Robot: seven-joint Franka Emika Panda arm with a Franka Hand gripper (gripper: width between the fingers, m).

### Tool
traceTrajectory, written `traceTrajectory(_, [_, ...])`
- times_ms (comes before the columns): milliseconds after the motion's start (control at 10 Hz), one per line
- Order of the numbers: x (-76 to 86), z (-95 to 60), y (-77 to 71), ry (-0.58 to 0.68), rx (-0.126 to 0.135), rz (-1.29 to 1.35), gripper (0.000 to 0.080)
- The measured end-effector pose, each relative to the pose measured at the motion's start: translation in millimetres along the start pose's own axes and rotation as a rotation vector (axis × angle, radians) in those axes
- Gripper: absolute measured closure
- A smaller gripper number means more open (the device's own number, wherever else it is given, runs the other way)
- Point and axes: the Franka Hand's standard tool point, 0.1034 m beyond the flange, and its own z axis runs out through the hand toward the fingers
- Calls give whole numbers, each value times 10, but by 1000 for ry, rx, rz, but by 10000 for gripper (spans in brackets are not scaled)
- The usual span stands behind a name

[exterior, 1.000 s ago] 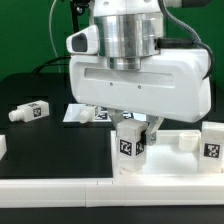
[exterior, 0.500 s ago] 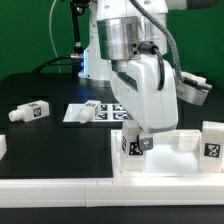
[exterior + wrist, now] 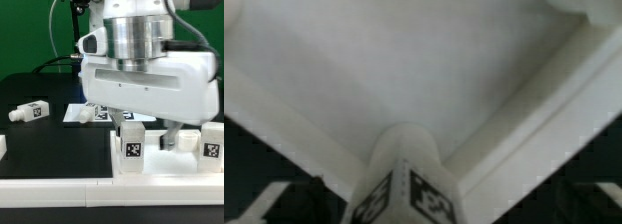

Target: Assemble square table

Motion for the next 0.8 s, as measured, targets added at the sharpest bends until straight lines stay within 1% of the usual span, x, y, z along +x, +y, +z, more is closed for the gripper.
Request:
traceTrajectory(100, [20, 0, -4, 6, 6, -52, 153])
traceTrajectory(300, [24, 4, 8, 7, 3, -207, 151])
traceTrajectory(400, [23, 2, 8, 11, -8, -365, 151])
traceTrajectory(500, [22, 2, 16, 13, -26, -557, 151])
traceTrajectory(600, [42, 1, 45, 11, -28, -669, 151])
traceTrajectory(800, [162, -19, 205, -2, -29, -802, 151])
